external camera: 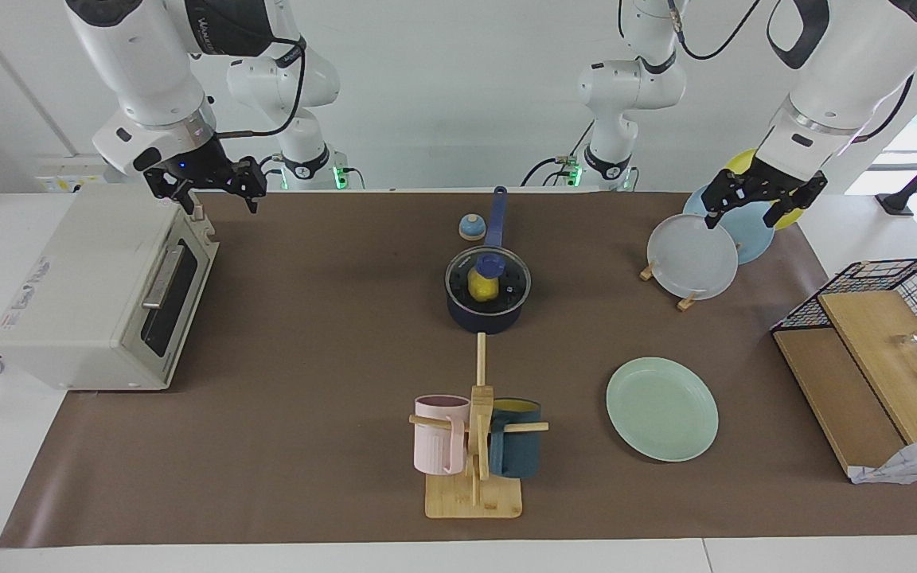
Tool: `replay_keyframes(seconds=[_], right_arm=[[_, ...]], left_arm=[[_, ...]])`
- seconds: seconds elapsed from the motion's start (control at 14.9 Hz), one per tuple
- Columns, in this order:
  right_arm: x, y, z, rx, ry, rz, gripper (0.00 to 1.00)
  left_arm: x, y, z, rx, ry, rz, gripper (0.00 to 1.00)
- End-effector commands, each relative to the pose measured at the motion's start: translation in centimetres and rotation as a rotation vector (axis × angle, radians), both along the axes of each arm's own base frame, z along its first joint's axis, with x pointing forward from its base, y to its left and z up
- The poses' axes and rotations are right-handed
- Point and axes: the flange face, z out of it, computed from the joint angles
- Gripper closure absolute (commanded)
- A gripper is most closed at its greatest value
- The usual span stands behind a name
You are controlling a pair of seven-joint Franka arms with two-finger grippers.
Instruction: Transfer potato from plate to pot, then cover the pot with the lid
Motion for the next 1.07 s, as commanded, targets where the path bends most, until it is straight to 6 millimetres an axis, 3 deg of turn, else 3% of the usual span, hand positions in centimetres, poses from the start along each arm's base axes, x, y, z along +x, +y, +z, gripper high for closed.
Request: replay_keyframes(seconds=[0.0,0.27,0.47,1.0], right_arm=[[0.1,-0.7,-0.3,0.011,-0.002,0.002,0.0],[-0.1,-0.8,-0.4,0.033,0.011,-0.01,0.0],[0.1,-2.9,-0.4,0.038,0.003,-0.051,0.0],[0.0,-2.2,-0.2,0.066,-0.002,-0.039,0.0]], left_arm=[[-0.6,0.2,0.2,-0.015,-0.002,0.001,0.0],[-0.6,0.2,0.2,-0.015,-0.002,0.001,0.0],[-0.6,0.2,0.2,-0.015,-0.002,0.001,0.0],[-0.6,0.2,0.2,-0.015,-0.002,0.001,0.0]])
